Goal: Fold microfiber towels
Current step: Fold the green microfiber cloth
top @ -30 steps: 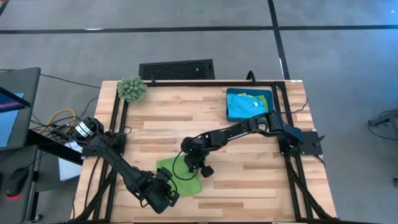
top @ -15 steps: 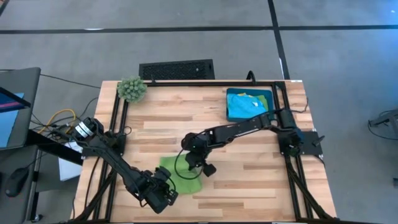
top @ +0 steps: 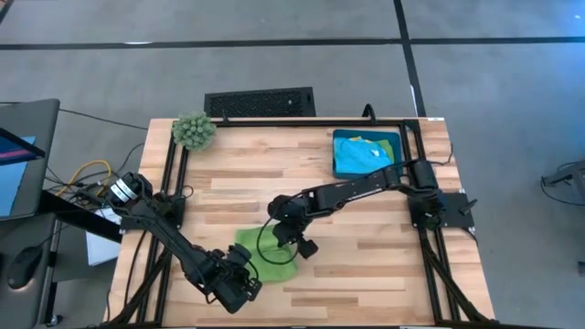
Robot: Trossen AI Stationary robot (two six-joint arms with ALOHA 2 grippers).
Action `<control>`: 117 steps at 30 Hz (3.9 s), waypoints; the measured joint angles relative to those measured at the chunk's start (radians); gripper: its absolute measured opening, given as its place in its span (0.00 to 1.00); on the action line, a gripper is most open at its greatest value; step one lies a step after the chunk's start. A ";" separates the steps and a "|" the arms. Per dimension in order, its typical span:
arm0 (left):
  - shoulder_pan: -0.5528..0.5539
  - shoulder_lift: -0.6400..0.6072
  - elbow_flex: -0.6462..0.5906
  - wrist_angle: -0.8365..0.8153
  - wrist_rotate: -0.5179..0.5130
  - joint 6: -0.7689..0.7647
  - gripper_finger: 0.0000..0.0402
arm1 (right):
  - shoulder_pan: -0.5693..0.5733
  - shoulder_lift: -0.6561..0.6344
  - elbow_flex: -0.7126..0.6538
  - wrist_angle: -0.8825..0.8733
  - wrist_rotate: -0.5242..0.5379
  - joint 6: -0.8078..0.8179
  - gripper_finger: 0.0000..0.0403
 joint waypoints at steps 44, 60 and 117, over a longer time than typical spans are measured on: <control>-0.001 0.000 0.114 -0.203 -0.098 0.031 0.00 | 0.049 0.055 0.167 -0.150 0.056 -0.064 0.01; -0.009 -0.001 0.167 -0.277 0.027 0.026 0.00 | -0.020 0.055 0.279 -0.229 0.147 -0.121 0.00; -0.202 -0.026 0.080 -0.406 -0.238 -0.600 0.38 | 0.041 -0.077 0.301 -0.323 0.129 -0.212 0.00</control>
